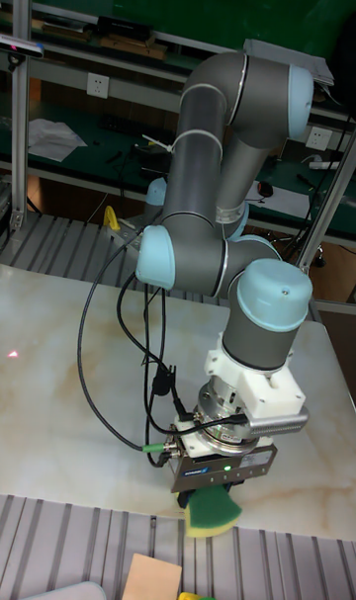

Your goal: Clean the tabletop with a sponge

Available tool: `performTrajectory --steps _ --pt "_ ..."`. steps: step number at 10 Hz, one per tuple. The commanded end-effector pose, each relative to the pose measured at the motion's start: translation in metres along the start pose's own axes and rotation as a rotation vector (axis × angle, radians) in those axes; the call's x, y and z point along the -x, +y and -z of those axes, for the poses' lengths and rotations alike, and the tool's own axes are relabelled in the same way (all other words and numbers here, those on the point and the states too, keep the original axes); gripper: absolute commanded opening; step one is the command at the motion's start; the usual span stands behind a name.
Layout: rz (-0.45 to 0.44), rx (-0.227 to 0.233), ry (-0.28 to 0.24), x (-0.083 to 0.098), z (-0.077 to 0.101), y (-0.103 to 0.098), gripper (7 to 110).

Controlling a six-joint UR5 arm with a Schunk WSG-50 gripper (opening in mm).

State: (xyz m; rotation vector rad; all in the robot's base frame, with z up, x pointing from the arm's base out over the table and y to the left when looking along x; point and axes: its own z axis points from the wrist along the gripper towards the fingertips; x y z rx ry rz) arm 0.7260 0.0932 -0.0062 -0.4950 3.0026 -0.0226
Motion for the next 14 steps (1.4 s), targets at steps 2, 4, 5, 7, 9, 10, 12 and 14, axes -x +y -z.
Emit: performTrajectory --steps 2,4,5,7,9,10,12,14 --pt "-0.010 0.030 0.030 -0.0064 0.0001 0.0054 7" --pt "-0.010 0.036 0.028 -0.0034 -0.0008 0.0032 7" --pt "-0.013 0.040 0.027 -0.0025 -0.0013 0.0041 7" --pt "-0.026 0.040 0.032 -0.0019 -0.0009 0.0056 7" --pt "-0.031 0.037 0.033 -0.0010 0.0004 0.0061 7" --pt "-0.032 0.038 0.032 -0.0006 0.0007 0.0069 7" --pt "-0.032 0.040 0.032 -0.0002 0.0005 0.0076 7" --pt "-0.035 0.042 0.034 -0.0005 -0.0006 0.0087 7"
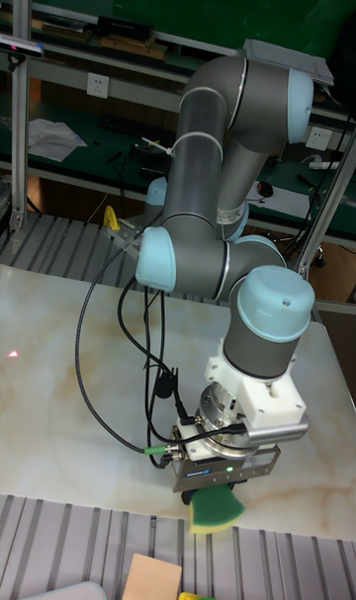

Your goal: Clean the tabletop with a sponge

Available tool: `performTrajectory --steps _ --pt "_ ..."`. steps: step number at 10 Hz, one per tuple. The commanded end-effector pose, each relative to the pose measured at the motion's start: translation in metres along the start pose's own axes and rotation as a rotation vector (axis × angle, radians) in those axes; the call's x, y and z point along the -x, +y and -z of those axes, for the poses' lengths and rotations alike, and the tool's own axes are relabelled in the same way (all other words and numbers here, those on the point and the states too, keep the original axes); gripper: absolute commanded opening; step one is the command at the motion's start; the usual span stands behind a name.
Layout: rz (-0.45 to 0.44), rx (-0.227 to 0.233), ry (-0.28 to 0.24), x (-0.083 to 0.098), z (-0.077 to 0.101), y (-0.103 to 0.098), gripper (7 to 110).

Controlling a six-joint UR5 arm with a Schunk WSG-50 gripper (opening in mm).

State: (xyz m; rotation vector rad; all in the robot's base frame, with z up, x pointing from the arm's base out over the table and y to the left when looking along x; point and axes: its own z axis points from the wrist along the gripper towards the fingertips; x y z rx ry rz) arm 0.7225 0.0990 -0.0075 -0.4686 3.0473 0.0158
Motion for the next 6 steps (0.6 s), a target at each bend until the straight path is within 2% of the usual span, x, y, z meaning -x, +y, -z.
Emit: performTrajectory --steps 1,6 --pt "-0.014 0.016 -0.001 0.0011 0.0000 0.0032 7" --pt "-0.020 -0.007 -0.017 0.0055 -0.0006 -0.0008 7"
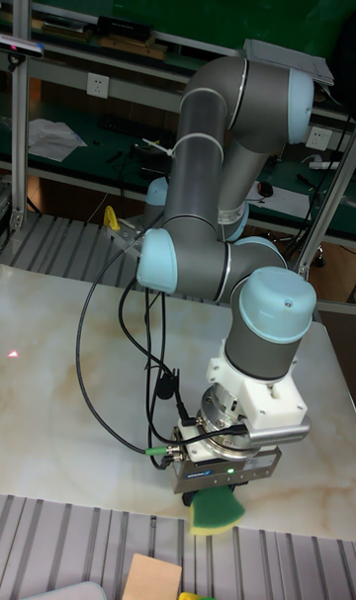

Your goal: Clean the tabletop with a sponge

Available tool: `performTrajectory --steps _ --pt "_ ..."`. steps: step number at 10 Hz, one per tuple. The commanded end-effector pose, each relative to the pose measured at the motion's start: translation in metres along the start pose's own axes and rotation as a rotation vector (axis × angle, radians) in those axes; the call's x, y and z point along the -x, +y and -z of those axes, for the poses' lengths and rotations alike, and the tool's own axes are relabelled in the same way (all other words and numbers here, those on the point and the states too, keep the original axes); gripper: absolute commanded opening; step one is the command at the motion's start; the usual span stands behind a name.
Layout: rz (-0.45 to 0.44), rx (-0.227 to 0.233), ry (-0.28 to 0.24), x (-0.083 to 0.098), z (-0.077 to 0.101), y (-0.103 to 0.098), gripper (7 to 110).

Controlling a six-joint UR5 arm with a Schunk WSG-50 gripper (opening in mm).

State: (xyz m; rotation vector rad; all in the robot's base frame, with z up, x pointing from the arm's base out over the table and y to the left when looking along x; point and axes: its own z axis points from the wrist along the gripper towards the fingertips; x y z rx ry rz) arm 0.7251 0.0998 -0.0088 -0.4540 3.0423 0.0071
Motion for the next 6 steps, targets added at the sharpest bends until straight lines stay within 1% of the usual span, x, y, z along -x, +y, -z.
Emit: performTrajectory --steps 1,2,6 --pt "-0.015 -0.004 -0.014 0.0038 0.0009 -0.0010 7" --pt "-0.019 -0.010 -0.014 0.0037 0.0006 -0.0013 7" --pt "-0.033 -0.003 -0.011 0.0030 -0.0005 0.0052 7"
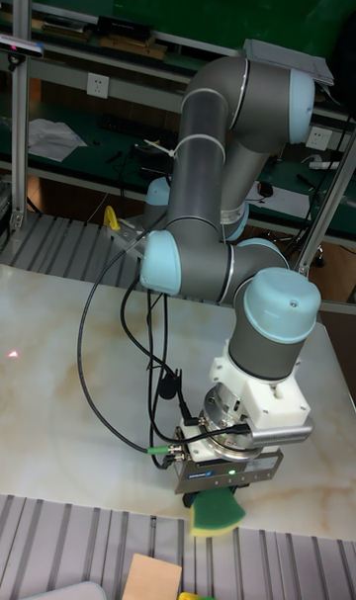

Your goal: Clean the tabletop with a sponge

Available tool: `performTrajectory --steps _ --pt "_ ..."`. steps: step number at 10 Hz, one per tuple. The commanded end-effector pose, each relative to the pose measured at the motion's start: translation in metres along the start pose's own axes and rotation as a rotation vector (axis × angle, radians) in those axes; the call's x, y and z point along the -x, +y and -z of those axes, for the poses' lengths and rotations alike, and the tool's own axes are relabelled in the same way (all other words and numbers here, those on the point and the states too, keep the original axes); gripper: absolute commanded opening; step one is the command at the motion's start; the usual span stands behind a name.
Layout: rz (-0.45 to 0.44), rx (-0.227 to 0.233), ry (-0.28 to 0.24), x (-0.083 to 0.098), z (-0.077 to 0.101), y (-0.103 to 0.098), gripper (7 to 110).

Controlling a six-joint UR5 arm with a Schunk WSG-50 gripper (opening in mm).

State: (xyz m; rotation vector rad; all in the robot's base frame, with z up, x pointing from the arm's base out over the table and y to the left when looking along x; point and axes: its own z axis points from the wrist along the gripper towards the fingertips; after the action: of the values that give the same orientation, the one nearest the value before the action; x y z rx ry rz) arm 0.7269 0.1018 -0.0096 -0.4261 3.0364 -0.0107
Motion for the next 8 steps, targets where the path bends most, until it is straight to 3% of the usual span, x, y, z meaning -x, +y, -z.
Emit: performTrajectory --steps 1,8 --pt "-0.018 0.012 -0.003 0.0007 0.0007 0.0041 7" --pt "-0.023 0.021 -0.006 0.0011 -0.0003 0.0093 7"
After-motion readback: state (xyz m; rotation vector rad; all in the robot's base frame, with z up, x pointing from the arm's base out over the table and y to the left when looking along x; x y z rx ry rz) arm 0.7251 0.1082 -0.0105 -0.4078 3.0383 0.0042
